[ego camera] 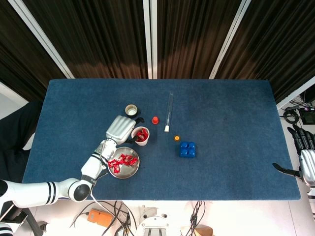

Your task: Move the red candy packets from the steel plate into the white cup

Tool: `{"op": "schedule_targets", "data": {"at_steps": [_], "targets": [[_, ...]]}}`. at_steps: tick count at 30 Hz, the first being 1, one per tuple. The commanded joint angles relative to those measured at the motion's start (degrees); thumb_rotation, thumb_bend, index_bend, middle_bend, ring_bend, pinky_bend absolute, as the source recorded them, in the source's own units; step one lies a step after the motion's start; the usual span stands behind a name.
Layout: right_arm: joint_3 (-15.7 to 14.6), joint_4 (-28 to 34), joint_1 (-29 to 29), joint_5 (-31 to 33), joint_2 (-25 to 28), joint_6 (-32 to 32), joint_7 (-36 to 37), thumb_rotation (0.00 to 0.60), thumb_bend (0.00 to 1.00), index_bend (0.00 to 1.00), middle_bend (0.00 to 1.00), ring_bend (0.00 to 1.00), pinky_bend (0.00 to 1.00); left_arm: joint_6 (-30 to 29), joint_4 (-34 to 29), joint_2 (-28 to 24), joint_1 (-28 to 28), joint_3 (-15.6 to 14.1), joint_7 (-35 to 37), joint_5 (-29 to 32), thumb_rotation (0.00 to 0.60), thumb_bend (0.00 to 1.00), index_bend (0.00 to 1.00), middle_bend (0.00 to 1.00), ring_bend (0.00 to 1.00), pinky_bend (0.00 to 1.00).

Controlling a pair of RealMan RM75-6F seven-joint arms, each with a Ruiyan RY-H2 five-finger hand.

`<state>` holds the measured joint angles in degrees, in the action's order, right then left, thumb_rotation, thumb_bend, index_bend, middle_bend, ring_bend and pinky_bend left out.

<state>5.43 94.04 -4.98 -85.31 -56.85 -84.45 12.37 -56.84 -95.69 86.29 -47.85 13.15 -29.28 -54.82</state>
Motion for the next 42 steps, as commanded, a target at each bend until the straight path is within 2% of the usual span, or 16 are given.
{"op": "schedule_targets", "data": {"at_steps": [1, 10, 15, 17, 24, 31, 42], "targets": [[0.06, -0.03, 0.01, 0.06, 0.02, -0.06, 0.05, 0.600, 0.16, 0.00, 0.06, 0.00, 0.10, -4.16, -2.83, -1.78, 2.86, -1.71, 2.93, -5.26, 0.600, 0.25, 0.27, 0.84, 0.76, 0.79], [0.11, -0.21, -0.41, -0.36, -0.14, 0.25, 0.20, 0.600, 0.16, 0.00, 0.06, 0.00, 0.10, -11.20, -5.64, -4.39, 10.45, -8.49, 8.93, -15.04, 0.600, 0.23, 0.28, 0.83, 0.76, 0.79], [0.05, -0.01, -0.58, -0.77, -0.21, 0.24, -0.01, 0.600, 0.16, 0.00, 0.06, 0.00, 0.10, -10.48, -5.00, -2.90, 12.03, -12.71, 8.79, -19.40, 0.600, 0.23, 0.31, 0.83, 0.76, 0.79], [-0.01, 0.09, -0.63, -0.90, -0.25, 0.26, -0.12, 0.600, 0.16, 0.00, 0.06, 0.00, 0.10, -9.63, -4.39, -1.73, 12.04, -13.47, 8.34, -20.15, 0.600, 0.23, 0.31, 0.83, 0.76, 0.79], [-0.12, 0.42, -0.41, -0.84, 0.01, -0.01, -0.39, 0.600, 0.16, 0.00, 0.06, 0.00, 0.10, -5.75, -1.38, 2.88, 11.16, -13.55, 6.28, -19.24, 0.600, 0.23, 0.31, 0.83, 0.76, 0.79], [-0.23, 0.42, -0.13, -0.55, 0.16, -0.14, -0.38, 0.600, 0.16, 0.00, 0.06, 0.00, 0.10, -4.17, 1.72, 6.31, 10.92, -13.04, 0.90, -15.75, 0.600, 0.23, 0.33, 0.83, 0.76, 0.79], [-0.33, 0.74, -0.06, -0.65, 0.24, -0.20, -0.63, 0.600, 0.16, 0.00, 0.06, 0.00, 0.10, -3.81, 2.73, 7.16, 11.79, -13.33, -2.44, -13.02, 0.600, 0.23, 0.36, 0.83, 0.76, 0.79]]}}
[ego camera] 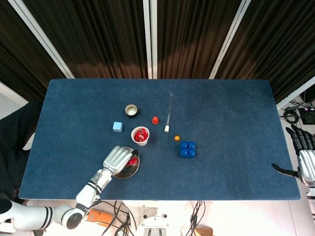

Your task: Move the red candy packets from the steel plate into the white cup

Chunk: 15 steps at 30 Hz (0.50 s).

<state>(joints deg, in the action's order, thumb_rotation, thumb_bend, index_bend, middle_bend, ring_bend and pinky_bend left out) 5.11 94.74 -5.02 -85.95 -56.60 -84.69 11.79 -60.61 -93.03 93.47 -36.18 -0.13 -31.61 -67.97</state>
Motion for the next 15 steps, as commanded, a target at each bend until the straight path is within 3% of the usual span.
{"op": "schedule_targets", "data": {"at_steps": [1, 15], "targets": [[-0.04, 0.06, -0.06, -0.02, -0.03, 0.13, -0.10, 0.600, 0.16, 0.00, 0.06, 0.00, 0.10, -0.15, 0.08, -0.07, 0.29, -0.03, -0.11, 0.24, 0.600, 0.23, 0.36, 0.83, 0.76, 0.79], [0.03, 0.05, -0.36, 0.23, -0.16, 0.66, -0.35, 0.600, 0.16, 0.00, 0.06, 0.00, 0.11, 0.29, 1.10, 0.16, 1.05, 0.44, 1.17, 0.44, 0.600, 0.25, 0.41, 0.83, 0.76, 0.79]]}}
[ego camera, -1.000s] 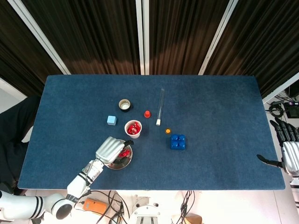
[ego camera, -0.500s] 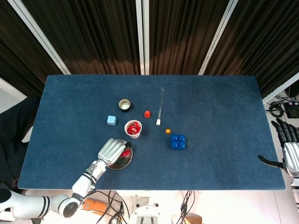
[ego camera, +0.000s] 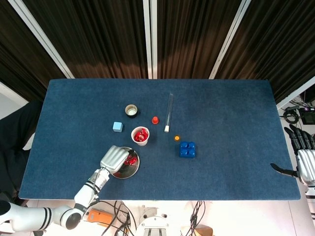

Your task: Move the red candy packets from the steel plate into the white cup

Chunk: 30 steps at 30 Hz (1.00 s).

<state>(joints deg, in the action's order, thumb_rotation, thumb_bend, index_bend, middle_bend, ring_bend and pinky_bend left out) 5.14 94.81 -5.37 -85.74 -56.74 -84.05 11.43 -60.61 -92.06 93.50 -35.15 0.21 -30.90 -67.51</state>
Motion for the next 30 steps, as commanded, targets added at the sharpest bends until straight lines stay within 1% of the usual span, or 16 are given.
{"op": "schedule_targets", "data": {"at_steps": [1, 8, 14, 19, 24, 27, 30], "targets": [[-0.01, -0.05, -0.02, 0.04, -0.03, 0.06, 0.01, 0.600, 0.16, 0.00, 0.06, 0.00, 0.11, 0.59, 0.31, 0.24, -0.02, 0.16, 0.81, -0.05, 0.600, 0.25, 0.42, 0.83, 0.76, 0.79], [0.02, -0.13, -0.02, 0.28, -0.01, 0.18, -0.03, 0.600, 0.16, 0.00, 0.06, 0.00, 0.11, 2.50, 0.88, 0.76, -0.24, 0.80, 4.29, -0.13, 0.600, 0.31, 0.47, 0.83, 0.76, 0.79], [0.11, -0.11, -0.14, 0.38, 0.00, 0.32, -0.08, 0.600, 0.16, 0.00, 0.06, 0.00, 0.11, 2.88, 1.87, 0.92, -0.32, 1.15, 5.41, -0.57, 0.600, 0.39, 0.54, 0.83, 0.77, 0.79], [0.14, -0.05, -0.20, 0.40, -0.02, 0.36, -0.15, 0.600, 0.16, 0.00, 0.06, 0.00, 0.11, 2.00, 0.20, -0.48, 0.07, 1.85, 6.92, -1.25, 0.600, 0.41, 0.57, 0.83, 0.77, 0.79], [0.19, 0.00, -0.10, 0.32, 0.02, 0.06, -0.16, 0.600, 0.16, 0.00, 0.06, 0.00, 0.11, -0.93, -3.85, -3.97, 0.74, 4.36, 10.52, -3.20, 0.600, 0.41, 0.57, 0.83, 0.77, 0.79], [0.21, 0.04, -0.02, 0.27, 0.05, -0.16, -0.13, 0.600, 0.16, 0.00, 0.06, 0.00, 0.11, -2.56, -6.38, -6.28, 0.64, 6.67, 12.58, -4.44, 0.600, 0.40, 0.57, 0.83, 0.77, 0.79], [0.17, -0.03, -0.01, 0.30, -0.05, -0.10, -0.09, 0.600, 0.16, 0.00, 0.06, 0.00, 0.11, -2.96, -7.91, -7.73, -0.41, 9.20, 12.84, -4.66, 0.600, 0.40, 0.57, 0.83, 0.77, 0.79]]}}
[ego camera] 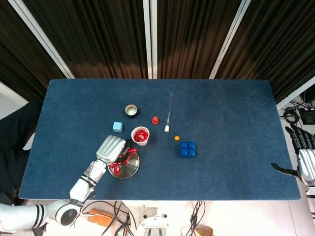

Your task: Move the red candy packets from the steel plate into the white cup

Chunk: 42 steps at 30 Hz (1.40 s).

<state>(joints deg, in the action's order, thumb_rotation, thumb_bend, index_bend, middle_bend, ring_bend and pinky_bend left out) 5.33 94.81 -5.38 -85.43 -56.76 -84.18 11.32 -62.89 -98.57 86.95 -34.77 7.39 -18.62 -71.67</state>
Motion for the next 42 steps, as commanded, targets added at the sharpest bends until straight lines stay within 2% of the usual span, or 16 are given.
{"op": "schedule_targets", "data": {"at_steps": [1, 7, 15, 23, 27, 32, 36, 42], "targets": [[-0.04, -0.07, -0.01, -0.01, -0.09, 0.06, 0.06, 0.600, 0.16, 0.00, 0.06, 0.00, 0.11, -0.44, -1.73, -1.42, -1.47, 3.05, 0.33, -0.21, 0.600, 0.40, 0.57, 0.83, 0.77, 0.79], [-0.12, -0.49, 0.15, 0.14, -0.28, 0.04, 0.53, 0.600, 0.16, 0.00, 0.06, 0.00, 0.11, 3.98, -0.44, -0.35, -5.93, 7.04, -1.78, 5.87, 0.600, 0.40, 0.57, 0.83, 0.77, 0.79], [-0.14, -1.13, 0.54, 0.41, -0.30, -0.29, 1.34, 0.600, 0.16, 0.00, 0.06, 0.00, 0.11, 6.52, 4.28, 3.01, -9.62, 8.16, -4.78, 13.16, 0.600, 0.35, 0.56, 0.83, 0.77, 0.79], [-0.08, -1.46, 0.30, 0.52, -0.48, 0.25, 1.58, 0.600, 0.16, 0.00, 0.06, 0.00, 0.11, 3.96, 5.31, 3.71, -10.07, 5.82, -9.93, 15.64, 0.600, 0.19, 0.42, 0.83, 0.76, 0.79], [0.00, -1.28, 0.06, 0.32, -0.47, 0.39, 1.36, 0.600, 0.16, 0.00, 0.06, 0.00, 0.11, 2.08, 3.84, 2.79, -9.13, 5.04, -9.73, 14.69, 0.600, 0.17, 0.37, 0.83, 0.76, 0.79], [0.11, -1.24, 0.02, 0.36, -0.45, 0.34, 1.34, 0.600, 0.16, 0.00, 0.06, 0.00, 0.11, -2.47, 0.28, 0.31, -5.90, 2.89, -7.55, 10.15, 0.600, 0.16, 0.37, 0.83, 0.76, 0.79], [0.12, -1.30, -0.04, 0.29, -0.45, 0.36, 1.39, 0.600, 0.16, 0.00, 0.06, 0.00, 0.11, -6.42, -2.02, -1.79, -2.19, -0.16, -5.49, 6.12, 0.600, 0.16, 0.37, 0.83, 0.76, 0.79], [0.16, -1.26, -0.50, 0.00, -0.70, 0.81, 1.22, 0.600, 0.16, 0.00, 0.06, 0.00, 0.11, -7.32, -2.20, -1.42, 0.86, -5.08, -5.80, 2.83, 0.600, 0.17, 0.41, 0.83, 0.76, 0.79]]}}
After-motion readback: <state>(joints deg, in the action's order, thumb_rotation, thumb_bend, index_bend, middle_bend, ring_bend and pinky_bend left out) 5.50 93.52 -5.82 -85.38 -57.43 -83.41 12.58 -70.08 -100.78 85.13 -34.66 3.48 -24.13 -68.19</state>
